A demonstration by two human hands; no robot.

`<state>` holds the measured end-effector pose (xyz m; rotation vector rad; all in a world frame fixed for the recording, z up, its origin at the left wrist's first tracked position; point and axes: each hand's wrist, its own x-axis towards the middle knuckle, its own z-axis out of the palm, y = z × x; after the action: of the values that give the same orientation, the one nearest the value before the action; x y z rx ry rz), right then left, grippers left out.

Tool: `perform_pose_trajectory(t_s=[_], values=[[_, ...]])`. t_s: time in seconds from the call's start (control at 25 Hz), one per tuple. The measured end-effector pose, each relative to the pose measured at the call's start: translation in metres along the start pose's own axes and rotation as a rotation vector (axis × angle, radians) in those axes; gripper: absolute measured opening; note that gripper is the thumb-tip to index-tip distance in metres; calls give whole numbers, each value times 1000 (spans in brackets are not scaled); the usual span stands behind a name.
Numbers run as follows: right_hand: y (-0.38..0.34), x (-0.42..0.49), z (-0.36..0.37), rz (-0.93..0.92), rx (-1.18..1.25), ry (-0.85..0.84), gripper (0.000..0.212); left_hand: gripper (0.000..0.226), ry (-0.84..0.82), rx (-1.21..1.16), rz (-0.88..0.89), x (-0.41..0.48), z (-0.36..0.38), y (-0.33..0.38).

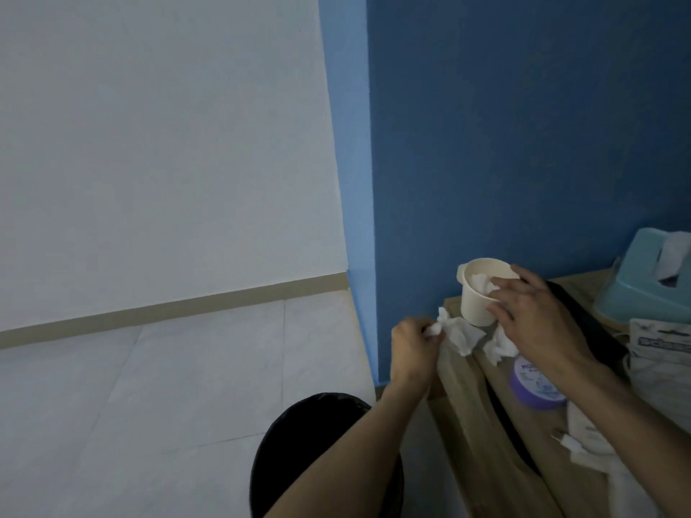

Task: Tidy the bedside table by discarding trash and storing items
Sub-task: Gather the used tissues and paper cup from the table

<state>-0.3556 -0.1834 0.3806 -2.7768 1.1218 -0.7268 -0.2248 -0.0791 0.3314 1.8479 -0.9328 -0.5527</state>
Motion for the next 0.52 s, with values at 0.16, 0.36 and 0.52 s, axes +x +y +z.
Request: perform_pose_trajectory(t_s=[0.16, 0.36, 0.52], values=[[-58, -11, 6, -104, 30, 40, 15, 17, 105, -1, -78, -16, -52, -18], [-123, -49, 55, -184, 112, -53, 21, 17, 133, 41, -186, -54, -105, -63], [-156, -109, 129, -149, 163, -263, 20, 19, 80, 116, -401, -93, -125, -143]])
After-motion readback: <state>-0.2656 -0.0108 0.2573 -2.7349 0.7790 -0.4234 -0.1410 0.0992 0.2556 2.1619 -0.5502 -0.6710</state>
